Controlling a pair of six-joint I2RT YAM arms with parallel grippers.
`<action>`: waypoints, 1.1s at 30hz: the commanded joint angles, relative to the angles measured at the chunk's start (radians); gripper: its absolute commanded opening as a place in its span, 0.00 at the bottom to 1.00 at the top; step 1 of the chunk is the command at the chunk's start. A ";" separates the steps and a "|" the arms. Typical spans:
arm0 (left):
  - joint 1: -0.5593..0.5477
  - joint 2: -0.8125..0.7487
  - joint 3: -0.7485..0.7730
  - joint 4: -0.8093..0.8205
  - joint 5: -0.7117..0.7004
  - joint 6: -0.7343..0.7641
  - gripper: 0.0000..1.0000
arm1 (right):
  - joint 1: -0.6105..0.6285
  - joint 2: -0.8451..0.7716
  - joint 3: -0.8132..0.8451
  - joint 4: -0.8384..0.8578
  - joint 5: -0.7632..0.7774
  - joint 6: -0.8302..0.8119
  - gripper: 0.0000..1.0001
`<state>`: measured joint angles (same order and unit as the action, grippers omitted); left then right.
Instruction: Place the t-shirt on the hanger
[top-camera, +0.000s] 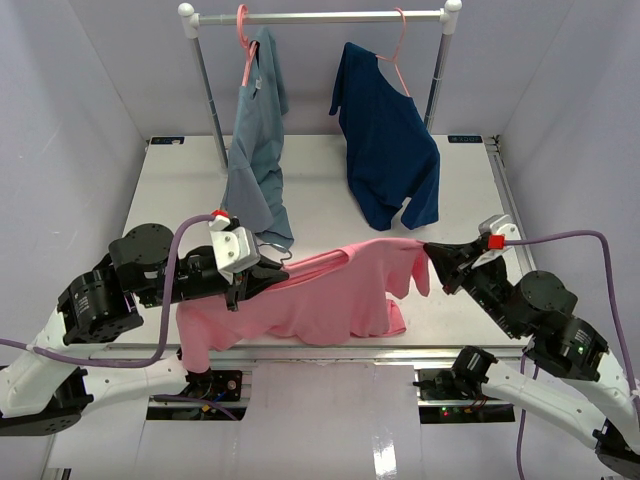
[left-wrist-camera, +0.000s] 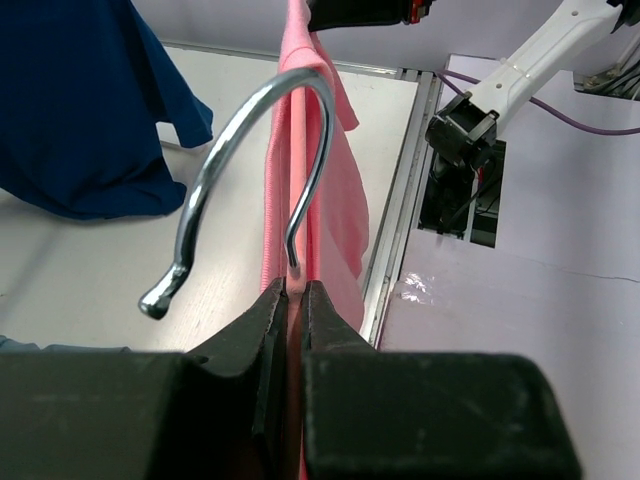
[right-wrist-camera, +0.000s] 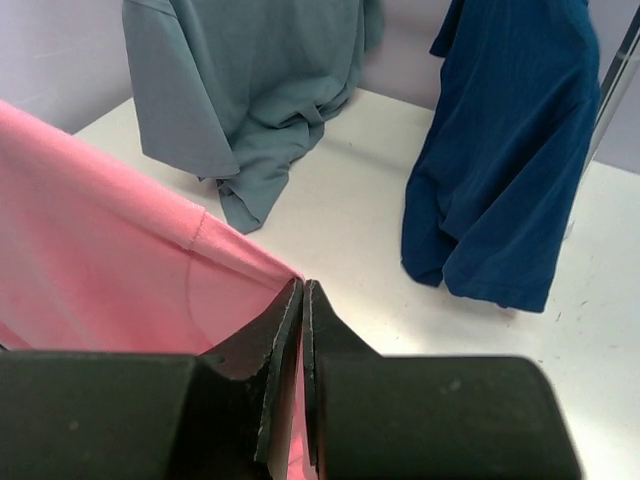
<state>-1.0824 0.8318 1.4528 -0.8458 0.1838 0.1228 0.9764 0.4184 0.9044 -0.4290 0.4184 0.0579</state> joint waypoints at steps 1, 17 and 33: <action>-0.001 -0.026 0.012 0.065 -0.042 -0.013 0.00 | -0.002 -0.022 -0.054 -0.003 0.057 0.055 0.08; -0.001 -0.044 -0.013 0.069 -0.002 0.002 0.00 | -0.002 -0.088 -0.099 0.000 -0.023 0.036 0.09; -0.001 0.022 -0.056 -0.003 0.161 0.045 0.00 | -0.002 0.338 0.469 -0.316 -0.651 -0.303 0.76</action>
<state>-1.0824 0.8531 1.3819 -0.8671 0.2807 0.1507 0.9752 0.6258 1.2959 -0.6183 -0.0344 -0.1281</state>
